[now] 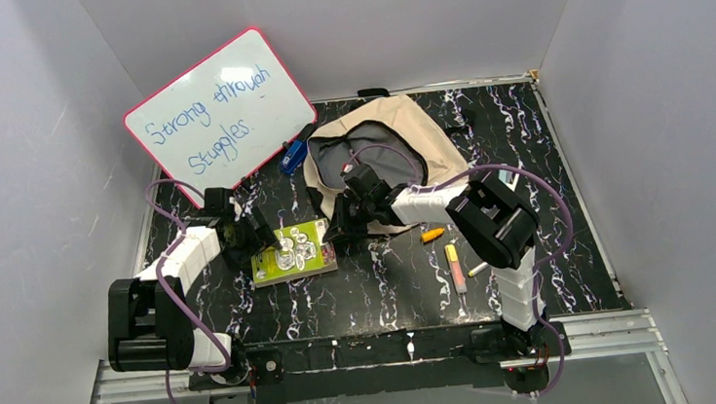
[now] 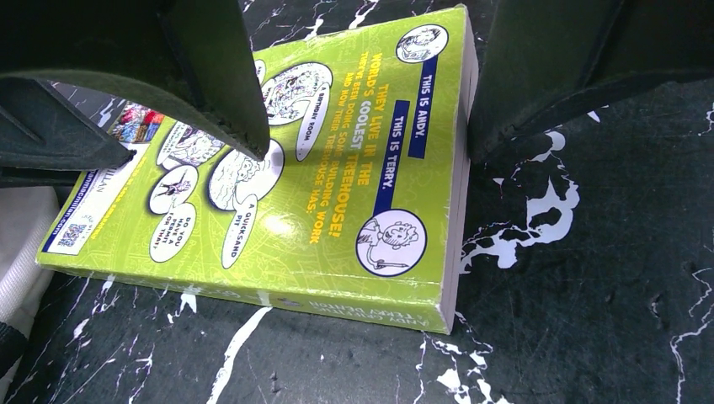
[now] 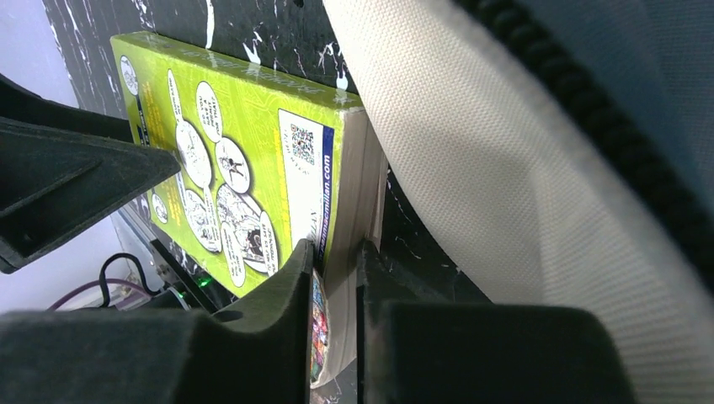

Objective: Pack the student bag
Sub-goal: Pick up the book from the center of the board.

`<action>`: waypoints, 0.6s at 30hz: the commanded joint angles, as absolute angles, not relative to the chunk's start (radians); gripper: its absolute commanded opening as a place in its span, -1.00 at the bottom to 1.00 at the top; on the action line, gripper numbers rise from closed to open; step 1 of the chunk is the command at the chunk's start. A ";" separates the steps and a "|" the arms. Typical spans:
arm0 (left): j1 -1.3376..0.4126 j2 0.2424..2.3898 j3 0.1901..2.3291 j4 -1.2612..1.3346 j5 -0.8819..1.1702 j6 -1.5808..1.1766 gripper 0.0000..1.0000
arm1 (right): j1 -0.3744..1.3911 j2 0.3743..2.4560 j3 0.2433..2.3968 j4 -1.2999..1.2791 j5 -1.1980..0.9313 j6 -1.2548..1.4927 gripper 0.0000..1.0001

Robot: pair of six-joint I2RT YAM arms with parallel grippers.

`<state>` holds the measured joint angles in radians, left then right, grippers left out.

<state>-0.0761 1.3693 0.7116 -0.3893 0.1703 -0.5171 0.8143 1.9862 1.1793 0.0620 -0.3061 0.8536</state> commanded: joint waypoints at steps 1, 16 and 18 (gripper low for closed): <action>-0.092 1.358 0.712 -0.366 0.242 -0.528 0.65 | 0.835 1.951 1.172 0.106 -0.290 0.841 -0.82; -0.092 1.180 1.021 -0.449 0.206 -0.271 0.78 | 0.835 1.782 1.043 0.280 -0.235 0.453 -1.00; -0.092 1.166 1.034 -0.438 0.264 -0.211 0.78 | 0.835 1.754 1.011 0.330 -0.256 0.395 -1.00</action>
